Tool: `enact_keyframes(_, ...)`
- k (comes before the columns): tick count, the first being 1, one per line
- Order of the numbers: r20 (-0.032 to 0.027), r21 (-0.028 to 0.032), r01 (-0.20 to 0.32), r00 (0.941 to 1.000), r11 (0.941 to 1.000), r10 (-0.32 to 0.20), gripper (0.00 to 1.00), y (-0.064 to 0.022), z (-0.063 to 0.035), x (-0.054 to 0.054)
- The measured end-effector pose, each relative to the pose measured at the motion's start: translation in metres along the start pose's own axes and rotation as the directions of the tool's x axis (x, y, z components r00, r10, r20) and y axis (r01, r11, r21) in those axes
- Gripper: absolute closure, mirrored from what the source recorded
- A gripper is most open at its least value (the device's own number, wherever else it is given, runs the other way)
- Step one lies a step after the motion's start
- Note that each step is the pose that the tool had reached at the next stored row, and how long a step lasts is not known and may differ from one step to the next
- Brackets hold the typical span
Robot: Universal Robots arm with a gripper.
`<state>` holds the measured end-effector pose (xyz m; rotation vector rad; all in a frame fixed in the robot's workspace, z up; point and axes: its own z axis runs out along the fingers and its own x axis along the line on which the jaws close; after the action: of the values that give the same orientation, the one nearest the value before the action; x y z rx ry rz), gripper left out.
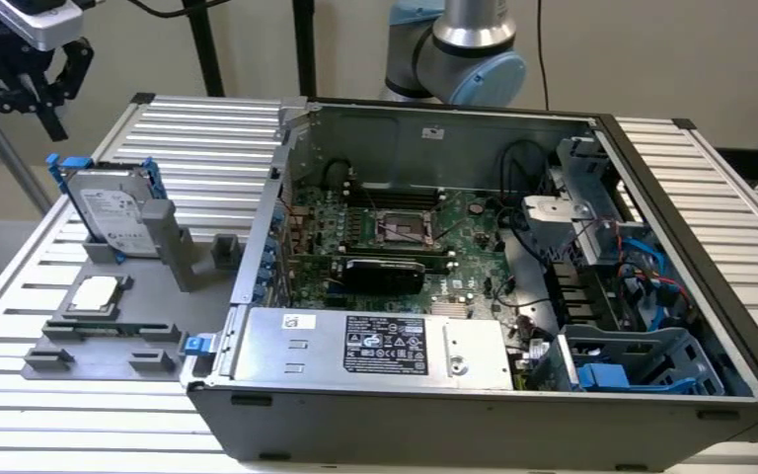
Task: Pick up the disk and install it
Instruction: 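Pick up the disk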
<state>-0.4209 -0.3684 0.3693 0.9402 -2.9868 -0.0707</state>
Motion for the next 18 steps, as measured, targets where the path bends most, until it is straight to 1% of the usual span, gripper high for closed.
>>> enact_keyframes(3, -0.0024, -0.0003, 0.055, 0.9985, 0.9985, -0.055, 1.0, 0.0, 0.0004, 0.0)
enact_keyframes(5, -0.0041, -0.0006, 0.091, 0.9958, 0.9958, -0.091, 1.0, 0.0, 0.0007, 0.0)
enact_keyframes(7, -0.0058, -0.001, 0.128, 0.9918, 0.9918, -0.128, 1.0, -0.0001, 0.0009, 0.0)
enact_keyframes(9, -0.0073, -0.0012, 0.164, 0.9865, 0.9865, -0.164, 1.0, -0.0001, 0.0012, 0.0)
enact_keyframes(11, -0.0085, -0.0013, 0.199, 0.9799, 0.9799, -0.199, 1.0, 0.0, 0.0014, 0.0)
enact_keyframes(14, -0.0096, -0.0007, 0.252, 0.9677, 0.9677, -0.252, 1.0, -0.0001, 0.0017, 0.0)
enact_keyframes(17, -0.0109, -0.0002, 0.305, 0.9525, 0.9525, -0.304, 1.0, -0.0001, 0.002, 0.0)
enact_keyframes(18, -0.0114, -0.0002, 0.324, 0.9462, 0.9462, -0.323, 1.0, -0.0001, 0.0022, 0.0)
